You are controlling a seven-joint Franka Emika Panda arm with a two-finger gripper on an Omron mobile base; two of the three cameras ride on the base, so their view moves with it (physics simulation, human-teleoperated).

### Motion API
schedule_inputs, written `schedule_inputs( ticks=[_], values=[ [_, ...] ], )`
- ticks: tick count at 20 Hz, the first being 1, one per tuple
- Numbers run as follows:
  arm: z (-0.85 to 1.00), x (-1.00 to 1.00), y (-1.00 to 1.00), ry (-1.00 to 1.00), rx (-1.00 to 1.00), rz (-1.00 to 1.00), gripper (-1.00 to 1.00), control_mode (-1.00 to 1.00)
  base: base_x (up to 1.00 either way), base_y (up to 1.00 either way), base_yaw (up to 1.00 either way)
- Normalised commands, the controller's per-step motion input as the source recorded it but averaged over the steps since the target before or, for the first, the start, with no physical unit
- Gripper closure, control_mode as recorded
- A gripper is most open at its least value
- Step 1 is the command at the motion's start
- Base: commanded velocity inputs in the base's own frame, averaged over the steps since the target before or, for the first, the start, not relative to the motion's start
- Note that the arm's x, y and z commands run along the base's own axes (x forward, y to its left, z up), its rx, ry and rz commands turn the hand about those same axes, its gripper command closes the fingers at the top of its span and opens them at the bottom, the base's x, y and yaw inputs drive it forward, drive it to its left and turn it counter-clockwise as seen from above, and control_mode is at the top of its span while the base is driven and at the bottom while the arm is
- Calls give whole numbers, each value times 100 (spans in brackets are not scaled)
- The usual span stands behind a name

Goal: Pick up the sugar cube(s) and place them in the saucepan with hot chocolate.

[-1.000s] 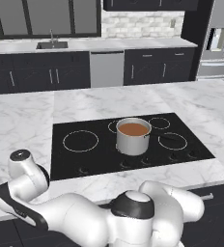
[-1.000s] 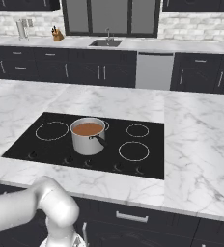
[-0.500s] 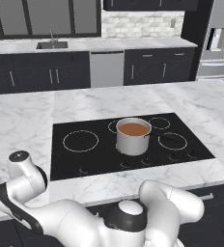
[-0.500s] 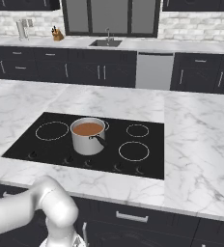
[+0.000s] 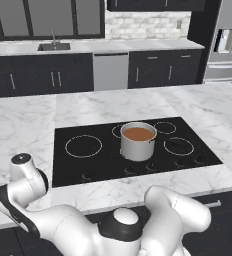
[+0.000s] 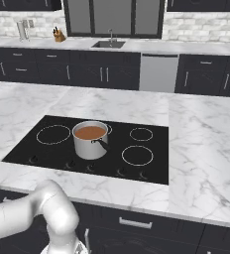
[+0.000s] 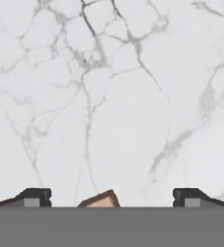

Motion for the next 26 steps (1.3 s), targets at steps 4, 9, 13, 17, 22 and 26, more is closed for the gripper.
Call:
schedule_inputs(
  ticks=[4, 9, 13, 17, 22, 26],
  values=[
    [-17, 0, 18, 0, -1, 5, -100, -100, 0, 0, 0],
    [-12, -11, 10, 0, -1, 4, -100, -100, 0, 0, 0],
    [-12, -11, 0, 0, 0, 1, -100, -100, 0, 0, 0],
    [-12, -22, 0, 0, 0, 0, -100, -100, 0, 0, 0],
    [-14, -13, 0, 0, 0, 0, -100, -100, 0, 0, 0],
    [-11, -1, -5, 0, 0, 0, -100, -100, 0, 0, 0]
  ],
)
